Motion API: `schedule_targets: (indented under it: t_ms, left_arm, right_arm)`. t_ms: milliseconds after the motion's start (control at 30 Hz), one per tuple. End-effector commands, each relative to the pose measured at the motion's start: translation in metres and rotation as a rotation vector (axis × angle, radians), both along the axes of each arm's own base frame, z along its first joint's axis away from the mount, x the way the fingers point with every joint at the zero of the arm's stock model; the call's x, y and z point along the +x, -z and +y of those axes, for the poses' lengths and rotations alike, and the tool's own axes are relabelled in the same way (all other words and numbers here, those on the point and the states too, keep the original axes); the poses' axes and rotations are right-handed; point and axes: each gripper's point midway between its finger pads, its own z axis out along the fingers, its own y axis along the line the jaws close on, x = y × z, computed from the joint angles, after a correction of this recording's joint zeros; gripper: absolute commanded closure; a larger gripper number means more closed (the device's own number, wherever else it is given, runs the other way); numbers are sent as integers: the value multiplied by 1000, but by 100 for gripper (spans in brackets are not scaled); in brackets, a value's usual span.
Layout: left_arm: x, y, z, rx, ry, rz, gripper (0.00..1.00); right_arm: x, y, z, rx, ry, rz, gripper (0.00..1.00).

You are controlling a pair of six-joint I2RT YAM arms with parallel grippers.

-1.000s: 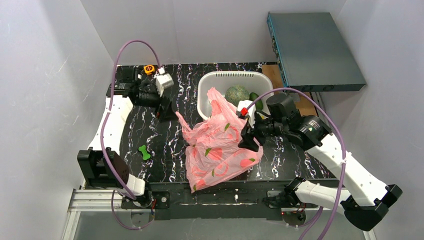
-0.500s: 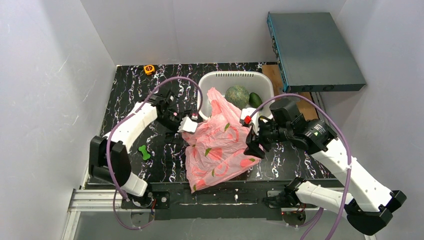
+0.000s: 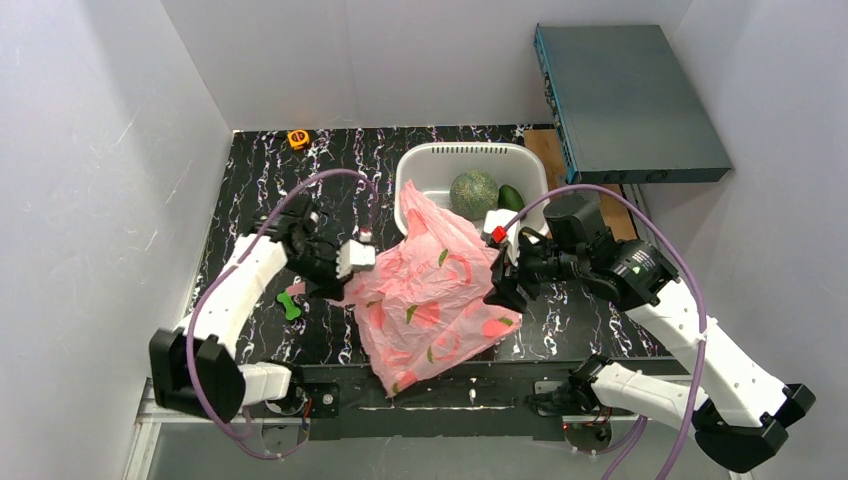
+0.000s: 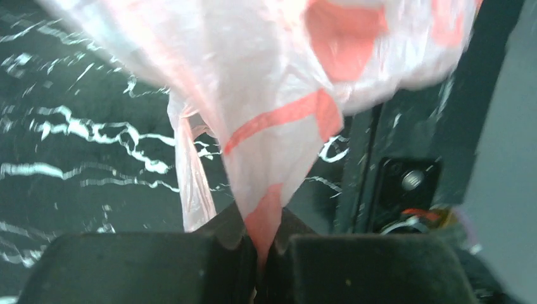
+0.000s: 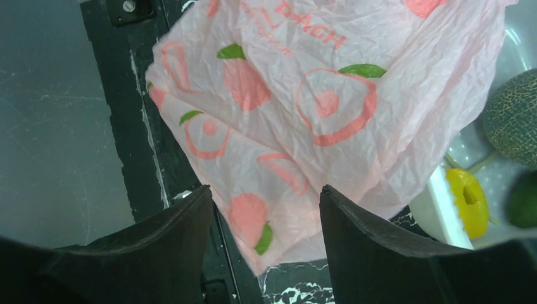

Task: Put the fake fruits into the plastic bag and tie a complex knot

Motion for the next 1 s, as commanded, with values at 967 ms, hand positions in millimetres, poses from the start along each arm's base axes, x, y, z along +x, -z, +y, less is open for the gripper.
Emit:
schedule_targets:
  t_ms: [967]
  left_arm:
    - [55,-293,1,-981,-1256,571,100]
  right_arm:
    - [37,-141,86,298,-192,-524,26]
